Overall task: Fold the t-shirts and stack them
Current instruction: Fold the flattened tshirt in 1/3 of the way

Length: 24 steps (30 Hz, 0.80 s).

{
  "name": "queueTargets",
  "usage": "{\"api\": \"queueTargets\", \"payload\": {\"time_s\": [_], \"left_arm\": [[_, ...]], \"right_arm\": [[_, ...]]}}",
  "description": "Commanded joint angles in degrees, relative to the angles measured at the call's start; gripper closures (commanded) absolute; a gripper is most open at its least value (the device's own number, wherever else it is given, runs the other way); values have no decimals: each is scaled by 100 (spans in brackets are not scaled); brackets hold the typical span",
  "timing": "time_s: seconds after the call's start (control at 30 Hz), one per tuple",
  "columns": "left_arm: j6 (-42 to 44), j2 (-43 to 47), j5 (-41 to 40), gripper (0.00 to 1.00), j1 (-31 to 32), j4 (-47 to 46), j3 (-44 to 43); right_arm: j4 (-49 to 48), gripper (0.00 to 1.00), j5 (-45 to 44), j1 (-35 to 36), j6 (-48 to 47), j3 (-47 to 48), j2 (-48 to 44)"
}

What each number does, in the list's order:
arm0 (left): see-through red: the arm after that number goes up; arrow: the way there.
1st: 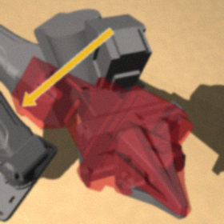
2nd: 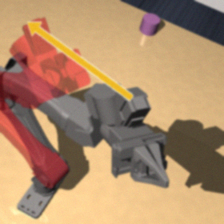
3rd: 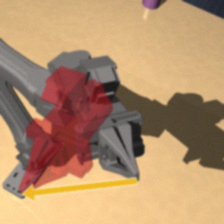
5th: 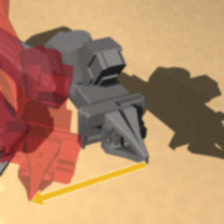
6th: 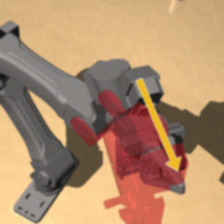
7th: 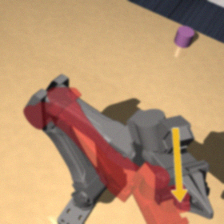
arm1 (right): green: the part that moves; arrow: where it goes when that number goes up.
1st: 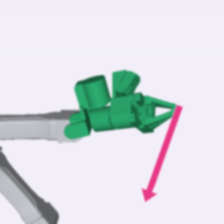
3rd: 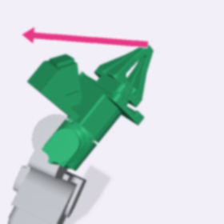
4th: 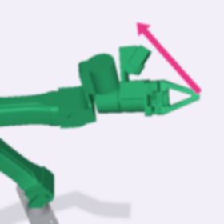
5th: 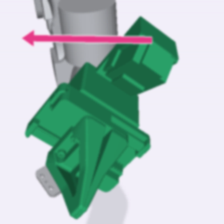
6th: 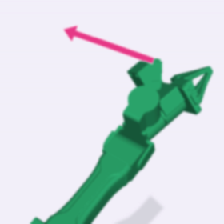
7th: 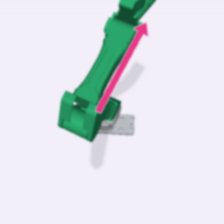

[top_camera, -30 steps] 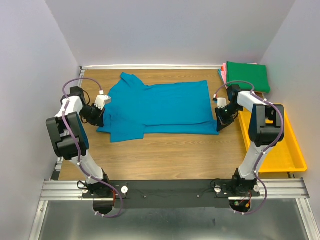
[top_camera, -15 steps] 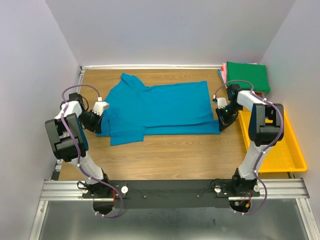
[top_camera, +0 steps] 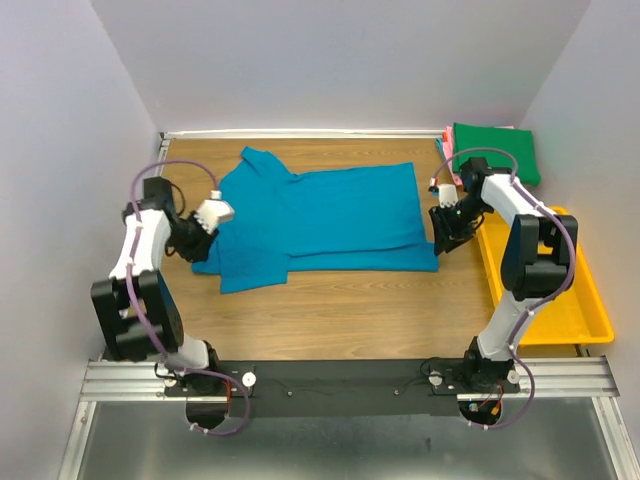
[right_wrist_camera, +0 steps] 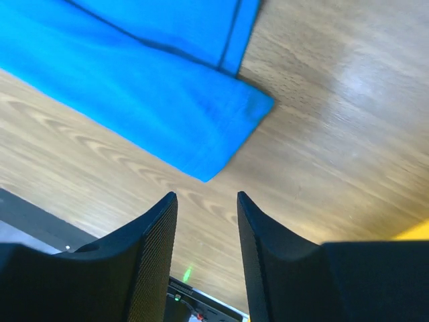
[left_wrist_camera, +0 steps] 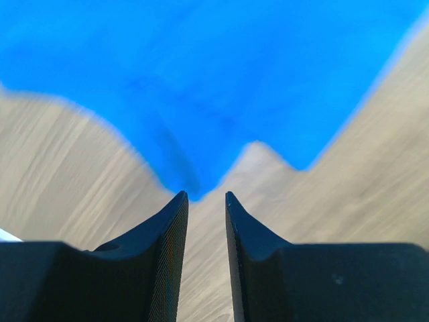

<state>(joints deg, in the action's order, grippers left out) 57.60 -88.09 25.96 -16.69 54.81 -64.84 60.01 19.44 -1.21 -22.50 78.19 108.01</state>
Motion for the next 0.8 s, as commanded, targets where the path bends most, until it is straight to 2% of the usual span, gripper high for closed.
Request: {"api": "queueTargets", "payload": {"time_s": [0.0,0.1,0.23,0.37,0.6,0.67,0.73,0.77], "left_arm": [[489,626,-371,64,850,260,769],[208,811,-767,63,1544,-153,1385],[-249,706,-1022,62,2028,-611,1685],[-530,478,-1267,58,2345,-962,1816],[-794,65,-2032,57,2671,-1666,2186],[-795,-50,-2164,63,2706,-1763,2239],[-812,-102,-2209,78,2741,-1772,2256],[-803,-129,-2191,92,2741,-1754,2248]], "right_arm": [[248,53,262,-46,114,337,-438],[266,56,376,-37,176,407,-421],[266,58,446,-37,220,390,-395],[257,58,482,-37,202,346,-359],[231,58,464,-37,150,319,-333],[239,58,455,-37,141,319,-315],[231,58,455,-37,123,319,-307],[222,58,447,-37,123,319,-306]]}}
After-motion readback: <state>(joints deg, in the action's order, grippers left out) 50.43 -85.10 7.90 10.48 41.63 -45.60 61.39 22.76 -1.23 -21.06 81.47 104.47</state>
